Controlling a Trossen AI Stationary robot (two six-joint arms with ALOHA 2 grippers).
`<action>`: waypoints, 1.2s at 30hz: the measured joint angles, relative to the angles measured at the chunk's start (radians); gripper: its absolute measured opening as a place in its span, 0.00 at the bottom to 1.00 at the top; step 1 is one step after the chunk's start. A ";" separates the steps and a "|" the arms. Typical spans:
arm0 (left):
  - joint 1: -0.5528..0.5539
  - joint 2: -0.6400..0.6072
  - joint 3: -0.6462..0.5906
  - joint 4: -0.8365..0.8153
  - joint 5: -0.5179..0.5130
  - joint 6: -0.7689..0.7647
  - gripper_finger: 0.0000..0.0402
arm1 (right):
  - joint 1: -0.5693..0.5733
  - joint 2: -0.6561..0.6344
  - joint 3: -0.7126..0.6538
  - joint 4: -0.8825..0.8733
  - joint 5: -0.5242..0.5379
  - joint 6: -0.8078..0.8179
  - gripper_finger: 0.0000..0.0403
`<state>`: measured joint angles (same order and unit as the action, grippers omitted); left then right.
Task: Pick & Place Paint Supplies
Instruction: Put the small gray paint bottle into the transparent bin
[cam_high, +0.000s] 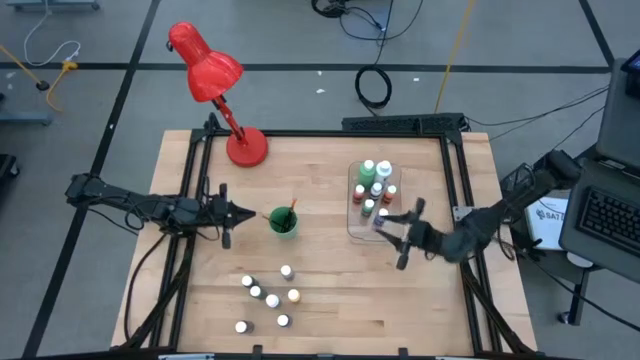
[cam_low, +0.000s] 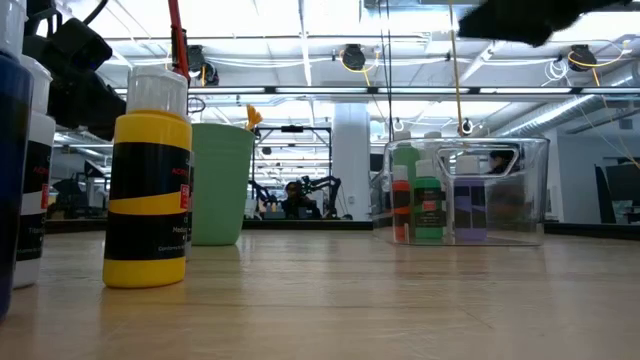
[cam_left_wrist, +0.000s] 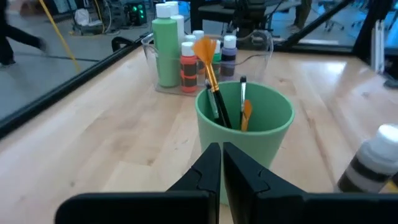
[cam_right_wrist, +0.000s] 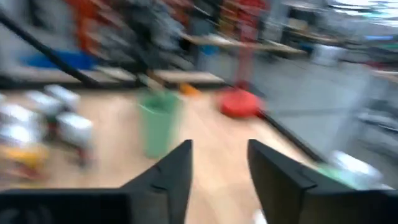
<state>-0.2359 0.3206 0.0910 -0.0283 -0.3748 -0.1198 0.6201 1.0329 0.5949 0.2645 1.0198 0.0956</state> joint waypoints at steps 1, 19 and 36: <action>0.000 0.000 0.000 0.001 0.007 -0.017 0.05 | 0.026 0.004 0.020 -0.097 0.070 0.053 0.32; 0.034 0.000 0.000 -0.004 0.059 -0.036 0.05 | -0.217 -0.421 -0.439 0.323 -0.554 0.109 0.01; 0.048 0.000 0.000 -0.170 0.055 -0.044 0.05 | -0.460 -0.612 -0.567 0.404 -0.759 -0.109 0.00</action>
<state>-0.1883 0.3206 0.0914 -0.1982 -0.3197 -0.1638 0.1605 0.4209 0.0278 0.6686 0.2605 -0.0130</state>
